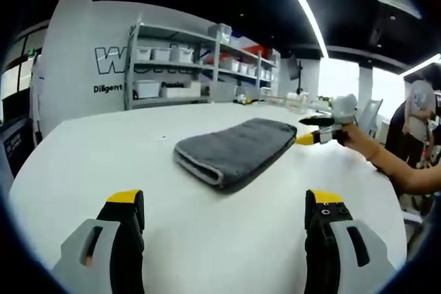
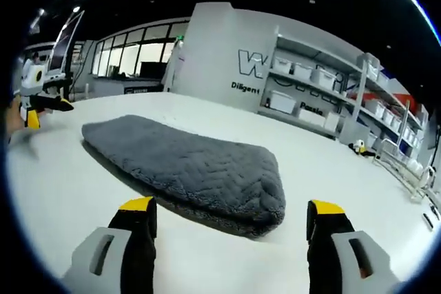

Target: Open the folded towel by lifting each exposed corner and separating the folded layers until the towel lies flat within the target outline without major curled edges

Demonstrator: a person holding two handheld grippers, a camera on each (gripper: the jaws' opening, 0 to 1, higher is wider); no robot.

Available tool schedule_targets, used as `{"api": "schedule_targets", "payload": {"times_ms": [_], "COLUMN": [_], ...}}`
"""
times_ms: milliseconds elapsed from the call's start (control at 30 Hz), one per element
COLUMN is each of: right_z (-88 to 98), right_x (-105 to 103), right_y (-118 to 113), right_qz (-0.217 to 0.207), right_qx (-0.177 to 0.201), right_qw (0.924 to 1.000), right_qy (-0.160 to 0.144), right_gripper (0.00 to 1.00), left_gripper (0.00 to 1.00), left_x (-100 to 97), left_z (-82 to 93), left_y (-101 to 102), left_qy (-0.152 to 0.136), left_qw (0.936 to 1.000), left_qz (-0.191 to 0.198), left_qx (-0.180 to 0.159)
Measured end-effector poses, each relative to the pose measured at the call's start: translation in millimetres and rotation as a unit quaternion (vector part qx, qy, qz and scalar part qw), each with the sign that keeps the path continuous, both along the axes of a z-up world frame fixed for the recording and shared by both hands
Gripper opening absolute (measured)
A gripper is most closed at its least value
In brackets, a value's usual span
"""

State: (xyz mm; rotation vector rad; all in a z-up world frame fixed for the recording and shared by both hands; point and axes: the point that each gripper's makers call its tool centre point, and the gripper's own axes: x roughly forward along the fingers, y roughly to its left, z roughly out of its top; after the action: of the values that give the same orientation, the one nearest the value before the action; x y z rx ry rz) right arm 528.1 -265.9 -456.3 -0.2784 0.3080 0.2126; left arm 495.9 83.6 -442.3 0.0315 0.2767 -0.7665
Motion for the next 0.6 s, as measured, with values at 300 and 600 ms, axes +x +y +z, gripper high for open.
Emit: {"api": "schedule_targets", "payload": {"times_ms": [300, 600], "right_z": [6.1, 5.6], "right_x": [-2.0, -2.9], "right_y": [17.1, 48.6], "right_qz": [0.033, 0.076], "right_qx": [-0.018, -0.027], "right_qw": [0.9991, 0.9967], "right_qy": [-0.018, -0.012], "right_gripper": [0.99, 0.99], "left_gripper": [0.99, 0.99], "left_x": [1.0, -0.9], "left_z": [1.3, 3.3], "left_y": [1.6, 1.2], "left_qy": [0.002, 0.000], "left_qw": [1.0000, 1.0000], "left_qz": [0.003, 0.003], "left_qx": [-0.003, -0.008]}}
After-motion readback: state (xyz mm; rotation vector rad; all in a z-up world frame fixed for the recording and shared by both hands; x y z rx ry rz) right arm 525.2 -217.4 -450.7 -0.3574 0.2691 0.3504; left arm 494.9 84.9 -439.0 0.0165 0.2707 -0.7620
